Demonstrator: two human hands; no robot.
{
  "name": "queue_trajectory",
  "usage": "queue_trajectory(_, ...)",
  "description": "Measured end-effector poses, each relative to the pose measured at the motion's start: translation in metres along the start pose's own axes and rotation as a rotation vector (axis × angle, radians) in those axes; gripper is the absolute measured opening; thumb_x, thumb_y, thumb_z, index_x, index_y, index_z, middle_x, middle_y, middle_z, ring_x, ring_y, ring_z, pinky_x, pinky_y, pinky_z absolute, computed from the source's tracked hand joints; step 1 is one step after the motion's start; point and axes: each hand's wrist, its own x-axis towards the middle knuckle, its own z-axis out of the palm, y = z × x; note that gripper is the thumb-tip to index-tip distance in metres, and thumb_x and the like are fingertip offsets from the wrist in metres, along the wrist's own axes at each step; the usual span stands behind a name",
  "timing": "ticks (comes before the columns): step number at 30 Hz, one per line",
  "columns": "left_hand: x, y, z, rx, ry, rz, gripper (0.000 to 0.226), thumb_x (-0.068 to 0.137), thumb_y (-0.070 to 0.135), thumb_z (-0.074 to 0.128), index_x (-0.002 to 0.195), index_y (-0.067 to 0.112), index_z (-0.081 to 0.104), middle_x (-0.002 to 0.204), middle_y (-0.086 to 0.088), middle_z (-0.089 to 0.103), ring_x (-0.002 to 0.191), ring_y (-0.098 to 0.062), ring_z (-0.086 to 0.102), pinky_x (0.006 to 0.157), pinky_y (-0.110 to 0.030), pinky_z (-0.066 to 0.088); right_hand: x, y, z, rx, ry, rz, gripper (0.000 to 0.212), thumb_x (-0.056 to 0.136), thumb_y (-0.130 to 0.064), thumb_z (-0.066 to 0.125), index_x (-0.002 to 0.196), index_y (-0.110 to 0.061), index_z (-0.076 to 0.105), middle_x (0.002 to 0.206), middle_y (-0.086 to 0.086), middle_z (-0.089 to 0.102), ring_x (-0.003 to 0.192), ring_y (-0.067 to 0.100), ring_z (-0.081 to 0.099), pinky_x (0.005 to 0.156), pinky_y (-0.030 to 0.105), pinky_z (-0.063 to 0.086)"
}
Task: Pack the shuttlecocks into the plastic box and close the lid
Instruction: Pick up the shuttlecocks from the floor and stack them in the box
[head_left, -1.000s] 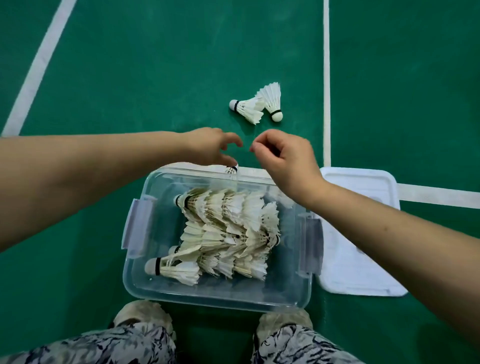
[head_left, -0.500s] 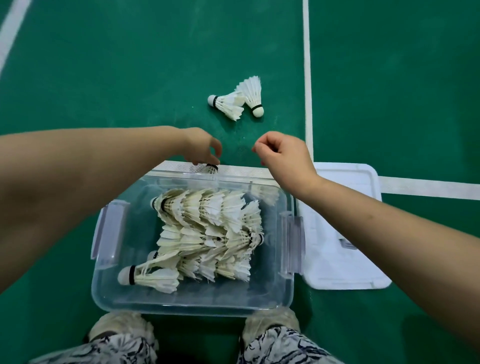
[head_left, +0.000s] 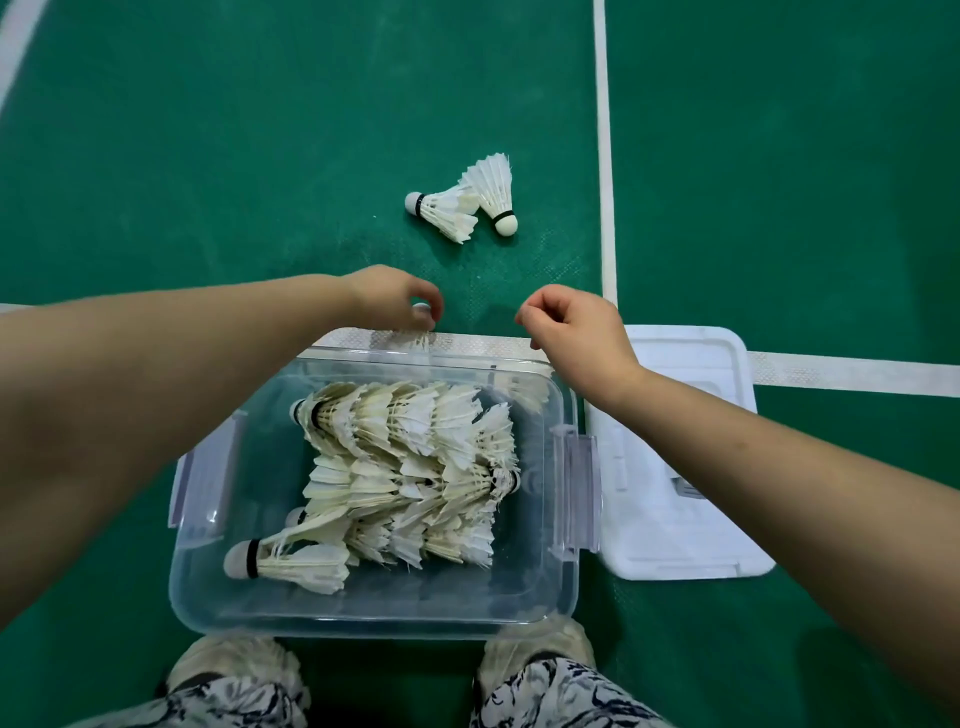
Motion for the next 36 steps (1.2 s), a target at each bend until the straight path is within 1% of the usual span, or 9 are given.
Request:
queue_trajectory(3, -0.006, 0.006, -0.005, -0.089, 0.097, 0.007, 0.021, 0.088, 0.035, 0.054, 0.107, 0.025, 0.057, 0.084, -0.003, 0.057, 0.065, -0.016, 0.047, 0.057, -0.025, 0.035, 0.002, 0.003, -0.003, 0.006, 0.009, 0.022, 0.019, 0.086, -0.018, 0.052, 0.076, -0.006, 0.063, 0.06, -0.003, 0.055, 0.069, 0.02, 0.055, 0.07, 0.032, 0.047)
queue_trajectory(7, -0.012, 0.025, -0.017, -0.302, 0.362, 0.034, 0.017, 0.084, 0.039, 0.059, 0.094, 0.026, 0.056, 0.075, -0.001, 0.054, 0.055, -0.012, 0.041, 0.053, -0.023, 0.033, 0.001, 0.009, -0.008, -0.006, 0.037, 0.055, 0.019, 0.086, -0.02, 0.051, 0.075, -0.008, 0.063, 0.063, -0.002, 0.057, 0.069, 0.023, 0.057, 0.071, 0.033, 0.048)
queue_trajectory(11, -0.02, 0.045, -0.027, -0.424, 0.559, 0.1, 0.02, 0.084, 0.04, 0.059, 0.093, 0.023, 0.056, 0.07, 0.004, 0.049, 0.061, -0.012, 0.041, 0.056, -0.025, 0.032, -0.002, 0.023, -0.011, 0.024, 0.03, 0.162, 0.022, 0.088, -0.022, 0.046, 0.08, -0.009, 0.061, 0.067, 0.001, 0.06, 0.061, 0.022, 0.062, 0.072, 0.04, 0.053)
queue_trajectory(13, -0.024, 0.052, -0.029, -0.411, 0.604, 0.135, 0.021, 0.084, 0.039, 0.059, 0.097, 0.021, 0.057, 0.077, 0.001, 0.05, 0.07, -0.017, 0.042, 0.06, -0.028, 0.031, -0.006, 0.031, -0.011, 0.03, 0.003, 0.213, 0.025, 0.091, -0.027, 0.045, 0.086, -0.008, 0.06, 0.071, 0.003, 0.061, 0.053, 0.016, 0.061, 0.072, 0.04, 0.052)
queue_trajectory(22, -0.027, 0.067, -0.022, -0.336, 0.613, 0.242, 0.028, 0.085, 0.037, 0.059, 0.106, 0.018, 0.057, 0.101, 0.007, 0.053, 0.088, -0.01, 0.043, 0.066, -0.022, 0.025, -0.009, 0.04, -0.009, 0.245, -0.144, 0.241, 0.031, 0.099, -0.033, 0.037, 0.109, -0.008, 0.053, 0.104, 0.005, 0.055, 0.063, 0.009, 0.055, 0.062, 0.026, 0.044)
queue_trajectory(25, -0.028, 0.068, -0.021, -0.323, 0.605, 0.245, 0.031, 0.085, 0.036, 0.059, 0.108, 0.015, 0.057, 0.1, 0.007, 0.05, 0.088, -0.009, 0.041, 0.065, -0.021, 0.024, -0.006, 0.04, -0.007, 0.345, -0.192, 0.27, 0.027, 0.099, -0.032, 0.036, 0.108, -0.013, 0.053, 0.107, 0.004, 0.056, 0.069, 0.012, 0.05, 0.062, 0.02, 0.043)
queue_trajectory(28, -0.027, 0.066, -0.018, -0.33, 0.595, 0.234, 0.032, 0.084, 0.036, 0.059, 0.11, 0.016, 0.055, 0.116, 0.002, 0.056, 0.093, -0.007, 0.04, 0.07, -0.02, 0.026, -0.004, 0.038, -0.004, 0.37, -0.241, 0.293, 0.024, 0.1, -0.031, 0.034, 0.107, -0.017, 0.053, 0.101, 0.003, 0.06, 0.073, 0.011, 0.048, 0.062, 0.015, 0.041)
queue_trajectory(32, -0.026, 0.064, -0.013, -0.307, 0.58, 0.227, 0.04, 0.082, 0.039, 0.061, 0.114, 0.017, 0.052, 0.124, -0.002, 0.055, 0.102, -0.015, 0.047, 0.076, -0.02, 0.028, 0.0, 0.039, 0.0, 0.36, -0.202, 0.258, 0.02, 0.096, -0.031, 0.045, 0.099, -0.016, 0.057, 0.096, 0.006, 0.064, 0.087, 0.019, 0.054, 0.078, 0.026, 0.047)
queue_trajectory(36, -0.025, 0.058, -0.013, -0.279, 0.531, 0.221, 0.05, 0.077, 0.044, 0.065, 0.12, 0.022, 0.048, 0.129, -0.006, 0.05, 0.118, -0.02, 0.045, 0.084, -0.021, 0.029, 0.006, 0.031, -0.004, 0.222, -0.018, 0.123, 0.012, 0.086, -0.034, 0.061, 0.085, -0.022, 0.06, 0.084, -0.001, 0.064, 0.08, 0.016, 0.057, 0.083, 0.036, 0.049)
